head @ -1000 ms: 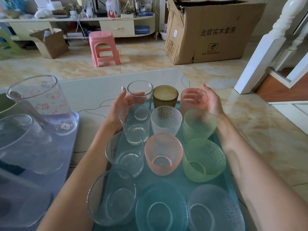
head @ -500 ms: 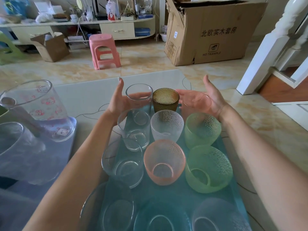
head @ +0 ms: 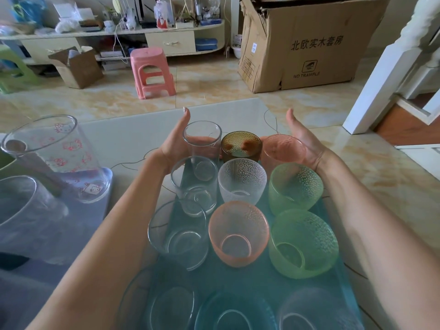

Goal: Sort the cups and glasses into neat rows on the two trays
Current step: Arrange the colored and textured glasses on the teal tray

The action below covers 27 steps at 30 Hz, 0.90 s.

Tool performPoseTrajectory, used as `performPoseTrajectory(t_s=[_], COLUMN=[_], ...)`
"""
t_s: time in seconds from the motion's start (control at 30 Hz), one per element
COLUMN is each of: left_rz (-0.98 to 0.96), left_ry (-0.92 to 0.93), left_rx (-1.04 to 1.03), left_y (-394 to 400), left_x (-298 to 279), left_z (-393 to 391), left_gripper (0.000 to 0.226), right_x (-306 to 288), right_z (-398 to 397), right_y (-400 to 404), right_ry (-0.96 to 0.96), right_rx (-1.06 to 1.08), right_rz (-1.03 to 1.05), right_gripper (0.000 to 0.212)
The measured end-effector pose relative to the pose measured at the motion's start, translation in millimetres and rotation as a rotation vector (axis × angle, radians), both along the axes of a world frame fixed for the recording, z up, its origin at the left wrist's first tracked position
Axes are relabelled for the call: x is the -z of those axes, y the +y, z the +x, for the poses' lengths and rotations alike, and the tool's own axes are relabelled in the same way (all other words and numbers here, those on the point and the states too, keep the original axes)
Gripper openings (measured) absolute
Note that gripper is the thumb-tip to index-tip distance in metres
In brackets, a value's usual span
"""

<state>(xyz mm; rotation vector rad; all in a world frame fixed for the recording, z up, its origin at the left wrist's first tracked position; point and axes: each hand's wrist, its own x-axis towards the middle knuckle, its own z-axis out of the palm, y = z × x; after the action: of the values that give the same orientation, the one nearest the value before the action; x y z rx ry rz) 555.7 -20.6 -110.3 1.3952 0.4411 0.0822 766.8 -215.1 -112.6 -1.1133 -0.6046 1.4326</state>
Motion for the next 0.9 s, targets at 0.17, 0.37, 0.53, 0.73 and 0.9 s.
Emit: performPoseTrajectory(t_s=[0.17, 0.37, 0.53, 0.73, 0.9], left_rz=[0.011, -0.025, -0.038, -0.085, -0.091], left_ry=[-0.008, -0.077, -0.079, -0.083, -0.092], left_rx=[-0.021, -0.123, -0.124, -0.094, -0.084], left_y=[-8.6, -23.8, -27.1, -29.1, -29.9], left_x=[-4.9, -3.3, -3.9, -6.9, -6.0], left_z=[-2.0, -10.9, -15.5, -17.7, -18.4], left_gripper=[0.102, 0.101, 0.101, 0.099, 0.099], right_x=[-1.1, 4.5, 0.0, -5.8, -9.4], right_z=[-3.2, -7.1, -18.6, -27.3, -30.7], right_y=[-4.8, -10.6, -16.5, -20.7, -21.6], right_ry=[0.106, 0.201, 0.148, -0.021, -0.088], right_rx=[0.021, 0.058, 0.130, 0.198, 0.203], right_rz=[0.045, 0.166, 0.180, 0.098, 0.075], right_gripper=[0.099, 0.108, 0.110, 0.105, 0.101])
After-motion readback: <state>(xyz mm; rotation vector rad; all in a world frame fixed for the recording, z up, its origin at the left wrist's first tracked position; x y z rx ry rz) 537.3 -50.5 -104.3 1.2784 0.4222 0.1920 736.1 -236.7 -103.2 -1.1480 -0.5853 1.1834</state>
